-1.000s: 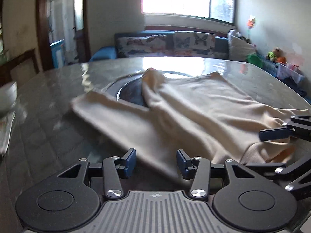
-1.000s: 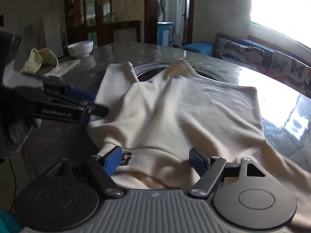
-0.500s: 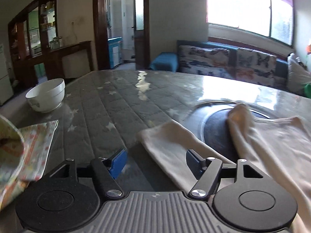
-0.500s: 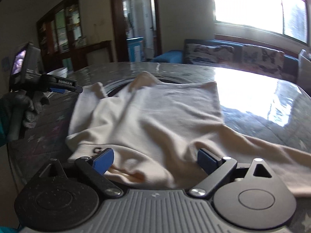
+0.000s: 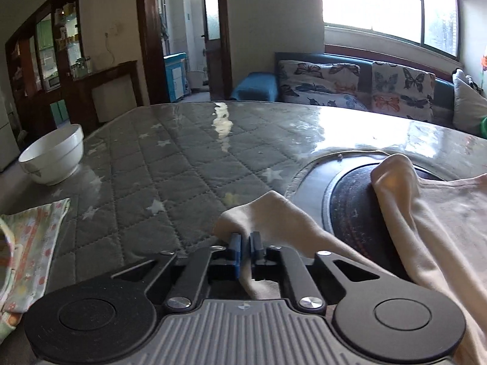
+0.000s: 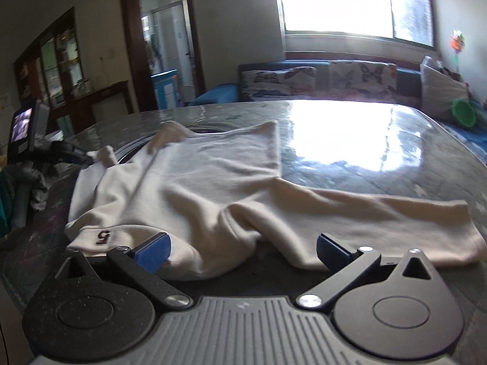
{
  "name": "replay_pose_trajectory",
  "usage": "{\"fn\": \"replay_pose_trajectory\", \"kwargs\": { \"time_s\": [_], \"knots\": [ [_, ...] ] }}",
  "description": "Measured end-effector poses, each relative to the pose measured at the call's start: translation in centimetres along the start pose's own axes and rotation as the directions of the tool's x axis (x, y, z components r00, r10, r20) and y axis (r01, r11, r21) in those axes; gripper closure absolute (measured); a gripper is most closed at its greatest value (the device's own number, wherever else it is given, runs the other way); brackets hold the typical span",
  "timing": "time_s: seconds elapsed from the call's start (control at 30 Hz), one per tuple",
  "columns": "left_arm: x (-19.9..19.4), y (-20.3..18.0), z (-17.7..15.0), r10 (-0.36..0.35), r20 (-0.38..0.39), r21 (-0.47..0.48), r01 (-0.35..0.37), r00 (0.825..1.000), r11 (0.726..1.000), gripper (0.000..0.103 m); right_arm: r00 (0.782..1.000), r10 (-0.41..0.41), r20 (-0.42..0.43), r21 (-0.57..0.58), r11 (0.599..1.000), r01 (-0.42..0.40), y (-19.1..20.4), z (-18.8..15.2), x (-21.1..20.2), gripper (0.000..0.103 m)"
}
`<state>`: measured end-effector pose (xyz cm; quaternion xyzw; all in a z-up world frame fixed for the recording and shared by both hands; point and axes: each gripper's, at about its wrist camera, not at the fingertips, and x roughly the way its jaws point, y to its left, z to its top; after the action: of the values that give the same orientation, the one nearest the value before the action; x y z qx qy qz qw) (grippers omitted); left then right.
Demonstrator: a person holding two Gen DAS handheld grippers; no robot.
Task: Fold clothes
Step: 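Release the shirt and withdraw both grippers from the folded shirt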
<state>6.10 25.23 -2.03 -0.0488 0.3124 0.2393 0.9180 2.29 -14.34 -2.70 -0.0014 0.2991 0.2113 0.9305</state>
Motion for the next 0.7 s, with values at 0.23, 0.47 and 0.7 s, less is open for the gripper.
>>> {"fn": "replay_pose_trajectory", "kwargs": {
  "time_s": [0.23, 0.47, 0.7],
  "knots": [
    [-2.9, 2.5, 0.2, 0.096, 0.031, -0.077, -0.093, 0.995, 0.993, 0.098, 0.996, -0.083, 0.014, 0.062, 0.995, 0.082, -2.0, -1.6, -1.9, 0.000],
    [-6.2, 4.9, -0.3, 0.204, 0.014, -0.132, -0.200, 0.979, 0.971, 0.098, 0.992, -0.127, 0.026, 0.107, 0.987, 0.123, -3.7, -2.6, -3.6, 0.000],
    [-7.9, 7.3, -1.2, 0.280, -0.028, -0.178, -0.280, 0.960, 0.943, 0.098, 0.990, -0.143, 0.006, 0.127, 0.982, 0.142, -4.7, -3.8, -4.0, 0.000]
  ]
}}
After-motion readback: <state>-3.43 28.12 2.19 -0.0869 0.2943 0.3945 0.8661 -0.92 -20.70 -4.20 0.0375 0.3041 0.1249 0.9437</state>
